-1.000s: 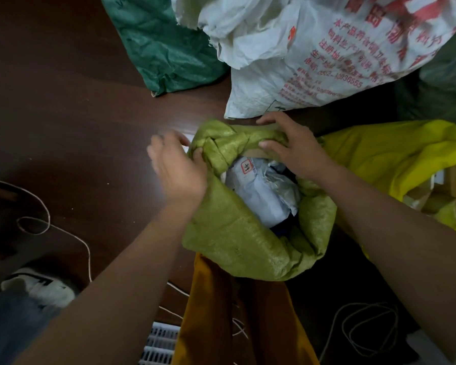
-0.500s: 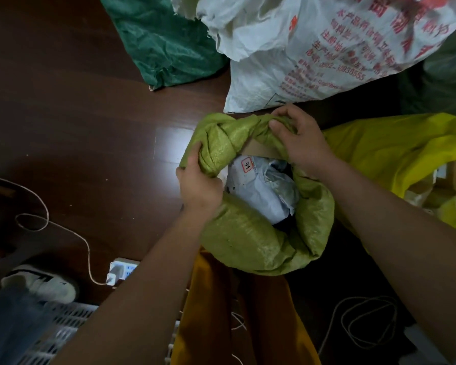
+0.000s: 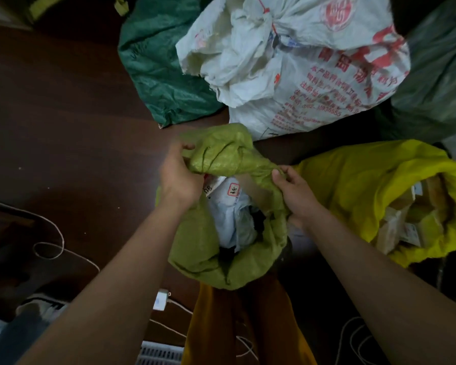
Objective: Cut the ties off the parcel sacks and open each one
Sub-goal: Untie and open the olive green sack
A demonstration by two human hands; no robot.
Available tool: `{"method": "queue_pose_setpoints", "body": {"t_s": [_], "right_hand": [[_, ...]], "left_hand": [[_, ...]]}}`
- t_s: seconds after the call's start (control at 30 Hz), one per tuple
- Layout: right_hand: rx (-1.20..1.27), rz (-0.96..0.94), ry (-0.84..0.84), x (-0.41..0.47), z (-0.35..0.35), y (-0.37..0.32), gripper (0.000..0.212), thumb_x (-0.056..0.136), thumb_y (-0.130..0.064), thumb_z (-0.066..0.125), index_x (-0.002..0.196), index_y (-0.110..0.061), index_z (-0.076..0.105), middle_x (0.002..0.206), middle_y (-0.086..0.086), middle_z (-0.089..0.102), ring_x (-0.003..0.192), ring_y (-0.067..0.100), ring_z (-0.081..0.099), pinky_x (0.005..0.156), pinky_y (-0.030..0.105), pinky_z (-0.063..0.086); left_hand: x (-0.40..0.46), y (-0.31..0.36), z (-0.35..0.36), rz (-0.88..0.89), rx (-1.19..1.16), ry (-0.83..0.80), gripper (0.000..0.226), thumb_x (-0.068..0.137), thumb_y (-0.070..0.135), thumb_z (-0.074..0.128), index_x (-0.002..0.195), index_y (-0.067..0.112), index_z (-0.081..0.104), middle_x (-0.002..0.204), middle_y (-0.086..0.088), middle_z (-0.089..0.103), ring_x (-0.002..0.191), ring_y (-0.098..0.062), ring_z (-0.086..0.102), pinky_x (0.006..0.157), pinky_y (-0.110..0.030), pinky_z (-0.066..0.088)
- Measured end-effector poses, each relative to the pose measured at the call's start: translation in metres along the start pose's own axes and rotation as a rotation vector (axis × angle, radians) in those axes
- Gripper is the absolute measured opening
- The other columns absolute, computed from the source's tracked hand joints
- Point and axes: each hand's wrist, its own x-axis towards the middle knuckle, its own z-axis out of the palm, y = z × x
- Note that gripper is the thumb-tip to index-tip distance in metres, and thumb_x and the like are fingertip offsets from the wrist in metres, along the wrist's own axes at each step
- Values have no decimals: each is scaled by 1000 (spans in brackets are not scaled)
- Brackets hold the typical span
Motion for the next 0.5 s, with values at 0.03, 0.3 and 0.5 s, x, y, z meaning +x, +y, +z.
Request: {"method": "queue_pose_setpoints", "body": {"t_s": [0.03, 0.3, 0.5], "right_hand": [[5, 6, 34, -2, -3, 6, 8, 99, -25, 55, 100, -19, 60, 91, 1, 70, 72, 8, 70, 56, 23, 54], [21, -12, 282, 9, -35, 25, 4, 99, -26, 54, 95, -27, 55, 101, 9, 66, 94, 27, 65, 83, 44, 57], [20, 17, 328, 21, -53, 22, 5, 98, -17, 55, 95, -20, 57, 88, 4, 65, 84, 21, 64, 67, 30, 56]], "left_hand": [[4, 4, 1, 43, 25, -36, 51, 69, -5, 76, 112, 9, 53, 78, 15, 47, 66, 2, 47, 49, -2, 34], [26, -14, 30, 390, 277, -79, 15, 80, -1, 66, 93, 6, 62, 98, -6, 58, 88, -20, 55, 79, -32, 46], [39, -30, 32, 66, -50, -96, 12, 93, 3, 55, 86, 13, 55, 70, 7, 50, 61, -2, 44, 52, -12, 36]]}}
